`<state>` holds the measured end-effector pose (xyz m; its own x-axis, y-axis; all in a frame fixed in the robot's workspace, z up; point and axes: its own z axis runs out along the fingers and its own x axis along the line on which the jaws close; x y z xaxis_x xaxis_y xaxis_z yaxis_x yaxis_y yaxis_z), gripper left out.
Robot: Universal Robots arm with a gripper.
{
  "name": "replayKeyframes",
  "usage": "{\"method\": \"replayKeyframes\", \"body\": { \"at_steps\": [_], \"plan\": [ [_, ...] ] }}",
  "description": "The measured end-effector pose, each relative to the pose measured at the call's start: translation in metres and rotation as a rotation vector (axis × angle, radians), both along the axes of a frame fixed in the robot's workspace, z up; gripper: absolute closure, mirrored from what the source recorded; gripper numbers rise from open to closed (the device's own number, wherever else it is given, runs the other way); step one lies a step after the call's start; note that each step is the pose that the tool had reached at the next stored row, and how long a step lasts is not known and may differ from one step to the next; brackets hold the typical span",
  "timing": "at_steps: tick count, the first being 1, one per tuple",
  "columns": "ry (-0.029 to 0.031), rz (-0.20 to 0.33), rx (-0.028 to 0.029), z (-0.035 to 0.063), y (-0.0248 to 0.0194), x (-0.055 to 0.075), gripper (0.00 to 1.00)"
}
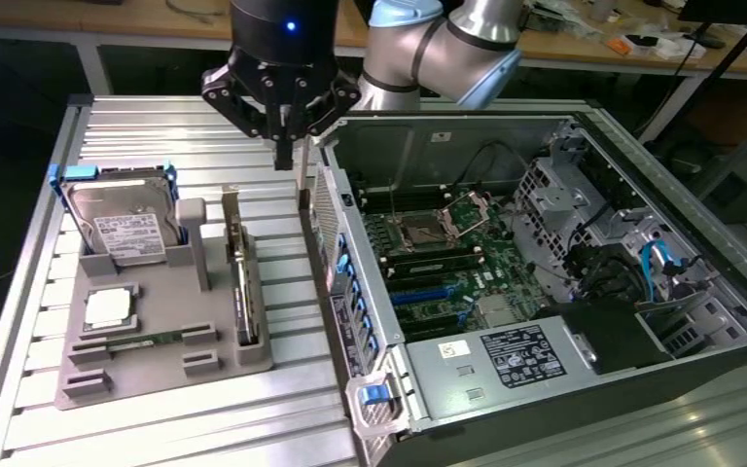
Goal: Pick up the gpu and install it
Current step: 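Reach for the gpu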
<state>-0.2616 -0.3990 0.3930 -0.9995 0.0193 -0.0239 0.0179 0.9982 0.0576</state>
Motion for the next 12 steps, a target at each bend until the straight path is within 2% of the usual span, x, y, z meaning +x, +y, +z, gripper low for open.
{"method": "replayKeyframes", "body": {
  "at_steps": [10, 12],
  "plan": [
    [0.0000, 0.008, 0.0034, 0.0000, 0.0000, -0.032, 0.89],
    [0.0000, 0.011, 0.0045, 0.0000, 0.0000, -0.043, 0.89]
  ]
}}
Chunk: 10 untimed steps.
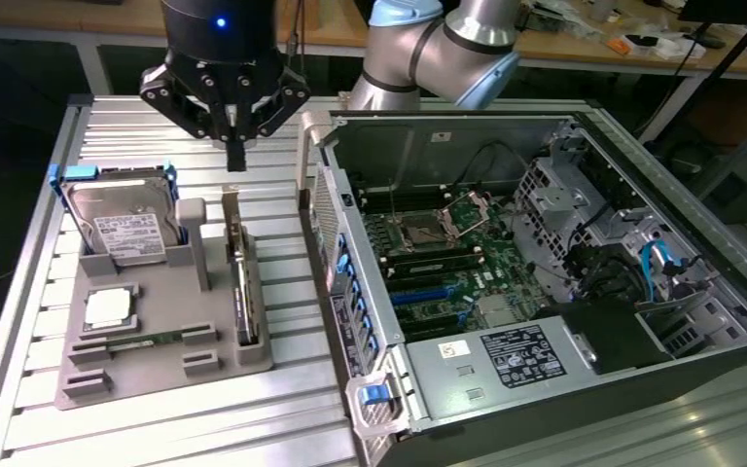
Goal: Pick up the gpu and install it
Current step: 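Reach for the gpu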
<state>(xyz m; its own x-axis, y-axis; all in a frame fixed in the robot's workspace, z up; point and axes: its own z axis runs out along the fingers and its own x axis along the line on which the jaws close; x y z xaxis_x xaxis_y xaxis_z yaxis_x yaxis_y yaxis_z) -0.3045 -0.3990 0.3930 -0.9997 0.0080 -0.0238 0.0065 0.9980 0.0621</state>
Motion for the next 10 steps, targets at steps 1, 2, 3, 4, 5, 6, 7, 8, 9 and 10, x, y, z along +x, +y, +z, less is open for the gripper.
{"method": "replayKeyframes", "body": {
  "at_steps": [1, 2, 3, 4, 5, 6, 7, 8, 9, 10],
  "plan": [
    [0.0000, 0.001, 0.0004, 0.0000, 0.0000, -0.003, 0.89],
    [0.0000, 0.002, 0.0007, 0.0000, 0.0000, -0.006, 0.89],
    [-0.0001, 0.002, 0.0010, -0.0001, 0.0000, -0.009, 0.89],
    [0.0000, 0.003, 0.0013, 0.0000, 0.0000, -0.012, 0.89],
    [0.0000, 0.004, 0.0015, 0.0000, 0.0000, -0.015, 0.89],
    [0.0001, 0.005, 0.0018, 0.0000, 0.0000, -0.018, 0.89],
    [0.0000, 0.006, 0.0021, 0.0000, 0.0000, -0.021, 0.89],
    [0.0000, 0.007, 0.0025, 0.0000, 0.0000, -0.024, 0.89],
    [-0.0001, 0.008, 0.0028, -0.0001, 0.0000, -0.027, 0.89],
    [0.0000, 0.008, 0.0032, -0.0001, 0.0000, -0.030, 0.89]
  ]
}}
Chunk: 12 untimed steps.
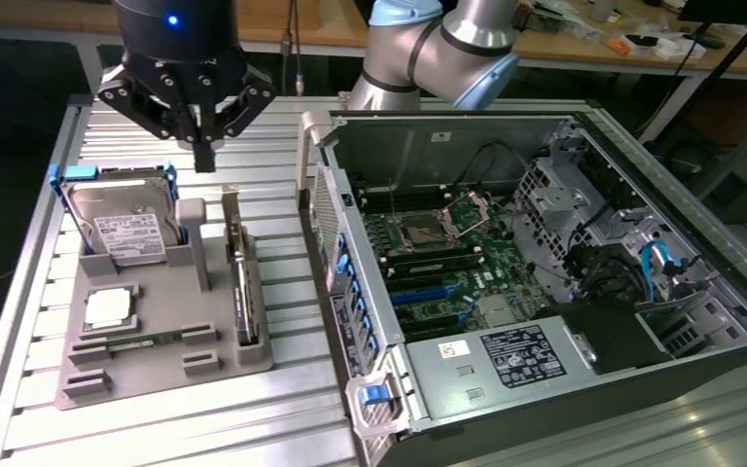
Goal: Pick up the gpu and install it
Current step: 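Reach for the gpu, then pick up the gpu and move the gpu toward the slot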
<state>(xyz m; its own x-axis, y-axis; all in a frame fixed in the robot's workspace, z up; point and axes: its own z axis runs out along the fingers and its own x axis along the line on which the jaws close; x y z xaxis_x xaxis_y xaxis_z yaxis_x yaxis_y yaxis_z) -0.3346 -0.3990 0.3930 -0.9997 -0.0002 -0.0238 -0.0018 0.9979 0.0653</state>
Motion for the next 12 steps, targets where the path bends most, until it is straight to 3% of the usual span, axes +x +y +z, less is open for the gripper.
{"method": "replayKeyframes", "body": {
  "at_steps": [12],
  "plan": [
    [0.0000, 0.001, 0.0001, 0.0000, 0.0000, -0.0011, 0.89]
  ]
}}
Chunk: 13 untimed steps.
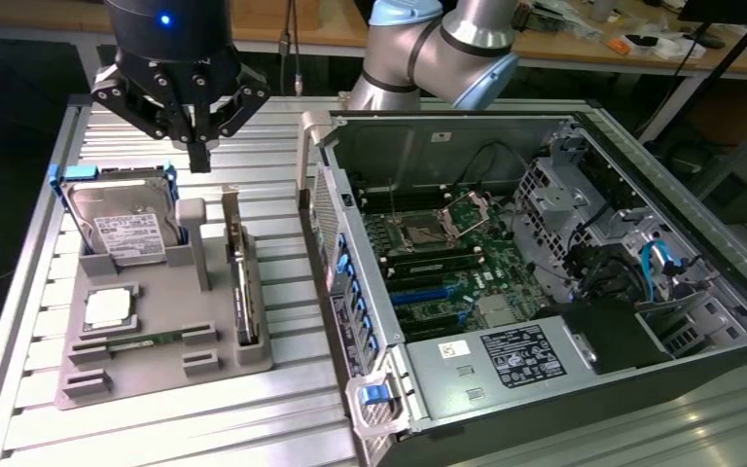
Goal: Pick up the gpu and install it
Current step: 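Pick up the gpu and move the gpu toward the slot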
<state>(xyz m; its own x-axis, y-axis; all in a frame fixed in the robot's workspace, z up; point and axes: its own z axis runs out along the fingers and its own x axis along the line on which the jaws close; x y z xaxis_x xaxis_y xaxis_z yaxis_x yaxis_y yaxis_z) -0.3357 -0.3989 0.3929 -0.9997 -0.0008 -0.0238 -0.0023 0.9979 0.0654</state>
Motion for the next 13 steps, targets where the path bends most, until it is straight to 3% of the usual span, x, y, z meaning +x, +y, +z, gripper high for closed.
{"method": "replayKeyframes", "body": {
  "at_steps": [4, 6, 8, 10, 11, 12, 13],
  "plan": [
    [0.0000, 0.000, 0.0000, 0.0000, 0.0000, 0.0000, 0.89],
    [0.0001, 0.000, -0.0001, 0.0000, -0.0002, -0.0001, 0.76],
    [0.0001, 0.000, -0.0003, 0.0000, -0.0012, 0.0000, 0.76],
    [0.0001, 0.000, -0.0006, 0.0000, -0.0026, 0.0000, 0.64],
    [0.0001, 0.000, -0.0009, 0.0000, -0.0036, 0.0000, 0.53],
    [-0.0001, 0.000, -0.0011, -0.0001, -0.0041, 0.0000, 0.53],
    [-0.0001, 0.000, -0.0015, -0.0001, -0.0045, 0.0000, 0.46]
  ]
}}
